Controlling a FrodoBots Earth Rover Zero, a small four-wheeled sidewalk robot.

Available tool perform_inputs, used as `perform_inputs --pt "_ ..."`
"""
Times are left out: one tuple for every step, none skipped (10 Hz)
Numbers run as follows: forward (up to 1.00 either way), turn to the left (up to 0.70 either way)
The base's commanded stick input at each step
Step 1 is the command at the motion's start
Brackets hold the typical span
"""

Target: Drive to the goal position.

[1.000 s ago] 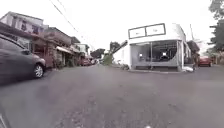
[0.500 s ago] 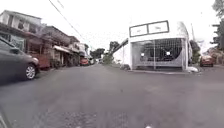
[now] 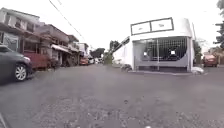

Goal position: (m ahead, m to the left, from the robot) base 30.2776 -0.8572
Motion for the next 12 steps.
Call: perform_inputs --pt "1.0 0.02" --pt "1.0 0.02" --pt "1.0 0.02" --pt "1.0 0.02" --pt "1.0 0.02" --pt "1.0 0.02" --pt "1.0 0.02" --pt "1.0 0.0" --pt "1.0 0.0" --pt "1.0 0.0" --pt "1.0 0.0" --pt "1.0 0.03"
